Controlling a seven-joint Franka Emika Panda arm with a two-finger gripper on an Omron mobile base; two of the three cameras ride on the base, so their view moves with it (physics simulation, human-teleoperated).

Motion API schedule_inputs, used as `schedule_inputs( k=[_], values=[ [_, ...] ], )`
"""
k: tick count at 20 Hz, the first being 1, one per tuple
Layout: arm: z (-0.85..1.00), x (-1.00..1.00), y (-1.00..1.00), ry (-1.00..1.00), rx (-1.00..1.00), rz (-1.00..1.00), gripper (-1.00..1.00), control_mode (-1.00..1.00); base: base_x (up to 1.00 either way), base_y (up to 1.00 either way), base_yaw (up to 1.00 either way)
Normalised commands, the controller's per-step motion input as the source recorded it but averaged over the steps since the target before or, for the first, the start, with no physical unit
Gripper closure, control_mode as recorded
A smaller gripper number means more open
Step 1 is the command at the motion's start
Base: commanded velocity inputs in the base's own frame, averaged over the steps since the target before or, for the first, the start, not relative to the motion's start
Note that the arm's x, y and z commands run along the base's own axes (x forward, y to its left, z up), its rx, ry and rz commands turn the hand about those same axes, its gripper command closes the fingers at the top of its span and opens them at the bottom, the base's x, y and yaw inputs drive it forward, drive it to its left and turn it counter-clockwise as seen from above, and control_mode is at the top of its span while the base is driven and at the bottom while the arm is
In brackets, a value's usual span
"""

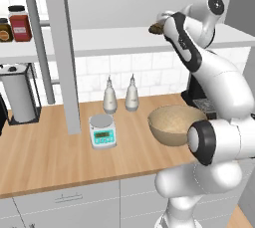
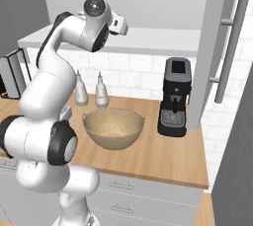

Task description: Open the cabinet, pick up the bread from the cabinet and place it in the basket. Then move the basket to the dining counter.

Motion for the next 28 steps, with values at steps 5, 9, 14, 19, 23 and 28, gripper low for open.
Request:
schedule_inputs(
  k=[5, 9, 14, 19, 23, 28],
  values=[
    [-0.08, 0.40, 0.00, 0.09, -0.02, 0.00, -1.00, -1.00, 0.00, 0.00, 0.00],
    [-0.07, 0.56, 0.00, 0.08, -0.01, 0.00, -1.00, -1.00, 0.00, 0.00, 0.00],
    [-0.14, 0.58, 0.00, 0.03, -0.02, 0.00, -1.00, -1.00, 0.00, 0.00, 0.00],
    [-0.04, 0.50, 0.00, 0.00, -0.03, 0.01, -1.00, -1.00, 0.00, 0.00, 0.00],
    [0.00, 0.37, 0.00, 0.00, -0.02, 0.02, -1.00, -1.00, 0.00, 0.00, 0.00],
    [-0.11, 0.34, 0.00, 0.00, -0.02, 0.02, -1.00, -1.00, 0.00, 0.00, 0.00]
  ],
)
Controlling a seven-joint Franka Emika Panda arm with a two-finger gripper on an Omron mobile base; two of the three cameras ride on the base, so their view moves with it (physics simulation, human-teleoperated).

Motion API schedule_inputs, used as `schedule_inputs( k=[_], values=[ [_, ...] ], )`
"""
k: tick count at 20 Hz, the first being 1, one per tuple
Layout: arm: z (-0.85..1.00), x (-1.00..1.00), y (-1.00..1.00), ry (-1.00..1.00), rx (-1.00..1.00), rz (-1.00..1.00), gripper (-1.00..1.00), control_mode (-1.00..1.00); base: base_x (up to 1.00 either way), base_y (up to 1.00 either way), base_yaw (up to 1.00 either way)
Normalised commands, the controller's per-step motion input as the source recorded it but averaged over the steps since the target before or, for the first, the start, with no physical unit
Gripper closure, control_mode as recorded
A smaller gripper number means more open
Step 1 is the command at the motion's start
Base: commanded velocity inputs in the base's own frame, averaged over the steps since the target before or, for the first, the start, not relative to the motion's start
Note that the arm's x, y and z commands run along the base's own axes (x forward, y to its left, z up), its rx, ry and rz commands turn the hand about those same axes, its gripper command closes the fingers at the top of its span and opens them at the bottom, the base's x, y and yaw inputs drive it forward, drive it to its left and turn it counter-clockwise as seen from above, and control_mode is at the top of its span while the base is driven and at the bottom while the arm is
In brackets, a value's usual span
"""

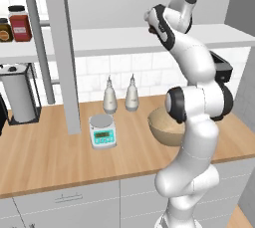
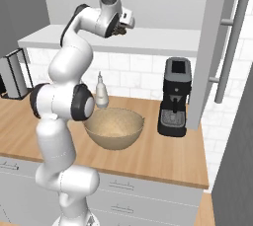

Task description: Open the cabinet, pick up the bread from the cabinet and place it in the basket. Then move the basket to the dining counter.

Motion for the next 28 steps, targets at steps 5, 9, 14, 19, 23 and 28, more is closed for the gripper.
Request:
schedule_inputs(
  k=[5, 9, 14, 19, 23, 28],
  values=[
    [-0.10, 0.43, 0.00, 0.00, -0.02, 0.02, -1.00, -1.00, 0.00, 0.00, 0.00],
    [-0.18, 0.27, 0.00, 0.00, -0.02, 0.04, -1.00, -1.00, 0.00, 0.00, 0.00],
    [-0.25, -0.01, 0.00, 0.00, -0.04, 0.04, -1.00, -1.00, 0.00, 0.00, 0.00],
    [-0.38, -0.08, 0.05, 0.00, -0.05, 0.03, -1.00, -1.00, 0.00, 0.00, 0.00],
    [-0.45, -0.03, 0.11, 0.00, -0.05, 0.02, -1.00, -1.00, 0.00, 0.00, 0.00],
    [-0.76, -0.29, 0.07, 0.00, -0.03, 0.00, -1.00, -1.00, 0.00, 0.00, 0.00]
  ],
)
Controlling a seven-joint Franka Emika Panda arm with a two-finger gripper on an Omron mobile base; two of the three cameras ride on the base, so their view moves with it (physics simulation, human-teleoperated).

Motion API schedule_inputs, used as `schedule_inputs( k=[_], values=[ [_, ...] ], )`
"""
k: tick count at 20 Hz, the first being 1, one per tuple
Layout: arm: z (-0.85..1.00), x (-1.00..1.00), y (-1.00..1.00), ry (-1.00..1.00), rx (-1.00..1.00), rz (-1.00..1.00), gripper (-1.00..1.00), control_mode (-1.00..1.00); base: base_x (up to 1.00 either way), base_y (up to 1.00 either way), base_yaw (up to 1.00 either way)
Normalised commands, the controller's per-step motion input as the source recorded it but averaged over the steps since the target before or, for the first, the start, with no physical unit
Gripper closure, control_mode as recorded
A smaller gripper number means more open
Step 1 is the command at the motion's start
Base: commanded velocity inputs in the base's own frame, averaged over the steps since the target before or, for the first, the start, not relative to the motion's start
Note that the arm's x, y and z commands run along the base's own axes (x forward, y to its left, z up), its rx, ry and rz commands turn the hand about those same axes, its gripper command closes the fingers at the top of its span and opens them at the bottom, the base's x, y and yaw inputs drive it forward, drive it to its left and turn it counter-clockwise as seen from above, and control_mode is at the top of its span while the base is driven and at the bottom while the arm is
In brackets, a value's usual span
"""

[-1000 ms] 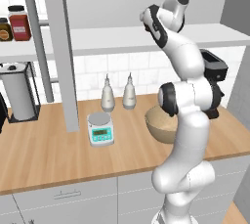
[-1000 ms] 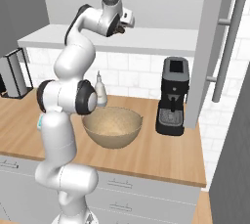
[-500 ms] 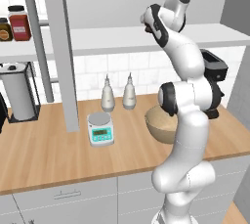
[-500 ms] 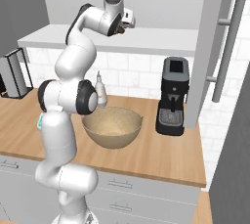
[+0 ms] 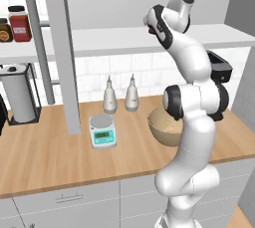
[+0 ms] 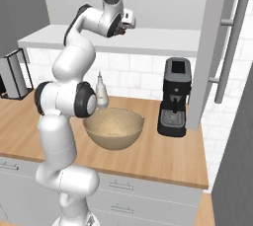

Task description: Open the cabinet, pick up the bread from the cabinet and place it in the basket. Then move the basket to the dining counter.

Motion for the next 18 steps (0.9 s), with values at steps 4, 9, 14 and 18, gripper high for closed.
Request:
schedule_inputs(
  k=[4, 9, 14, 18],
  values=[
    [-0.81, -0.12, 0.16, 0.00, 0.00, 0.00, 1.00, -1.00, 0.00, 0.00, 0.00],
    [-0.83, -0.13, 0.15, 0.00, 0.00, 0.00, 1.00, -1.00, 0.00, 0.00, 0.00],
    [-0.27, -0.42, 0.01, 0.01, 0.00, 0.00, 1.00, -1.00, 0.00, 0.00, 0.00],
    [0.34, -0.42, 0.00, 0.13, 0.00, 0.00, 1.00, -1.00, 0.00, 0.00, 0.00]
  ],
)
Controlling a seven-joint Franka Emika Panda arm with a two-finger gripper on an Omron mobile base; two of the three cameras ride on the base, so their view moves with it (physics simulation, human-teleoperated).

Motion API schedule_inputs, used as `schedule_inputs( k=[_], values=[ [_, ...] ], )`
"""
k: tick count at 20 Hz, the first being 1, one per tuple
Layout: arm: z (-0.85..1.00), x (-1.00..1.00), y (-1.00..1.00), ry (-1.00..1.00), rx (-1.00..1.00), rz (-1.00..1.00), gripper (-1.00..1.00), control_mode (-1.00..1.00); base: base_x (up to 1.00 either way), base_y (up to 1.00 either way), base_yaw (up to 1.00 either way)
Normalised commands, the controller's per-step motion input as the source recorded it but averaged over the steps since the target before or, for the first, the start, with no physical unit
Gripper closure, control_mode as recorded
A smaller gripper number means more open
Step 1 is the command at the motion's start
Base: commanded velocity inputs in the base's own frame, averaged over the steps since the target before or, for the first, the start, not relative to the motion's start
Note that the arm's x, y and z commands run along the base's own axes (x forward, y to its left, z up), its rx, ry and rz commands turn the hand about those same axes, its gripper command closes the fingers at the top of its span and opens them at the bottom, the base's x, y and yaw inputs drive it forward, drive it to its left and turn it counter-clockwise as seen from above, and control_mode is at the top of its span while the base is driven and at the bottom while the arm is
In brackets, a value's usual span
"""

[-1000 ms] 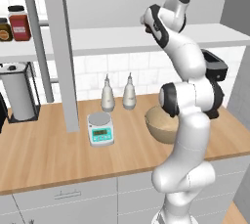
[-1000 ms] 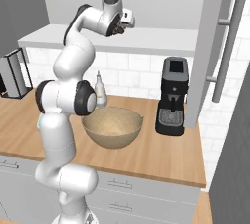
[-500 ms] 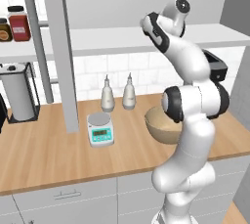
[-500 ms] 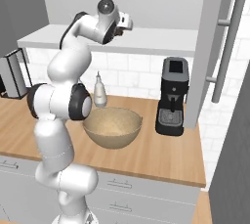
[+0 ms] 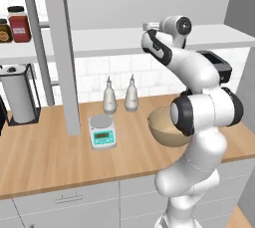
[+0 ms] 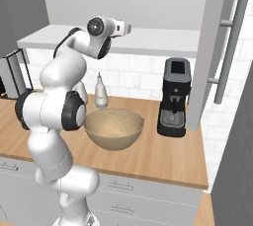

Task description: Open the cabinet, pick up the bread from the cabinet and place it in the basket. Then move the basket to the dining counter.

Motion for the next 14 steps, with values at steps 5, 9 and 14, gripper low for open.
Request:
schedule_inputs(
  k=[5, 9, 14],
  values=[
    [0.65, -0.48, 0.00, 0.26, 0.00, 0.00, 1.00, -1.00, 0.00, 0.00, 0.00],
    [0.36, -0.76, 0.00, 0.24, 0.00, 0.00, 1.00, -1.00, 0.00, 0.00, 0.00],
    [-0.15, -1.00, 0.07, 0.01, 0.00, 0.00, 1.00, -1.00, 0.00, 0.00, 0.00]
  ],
)
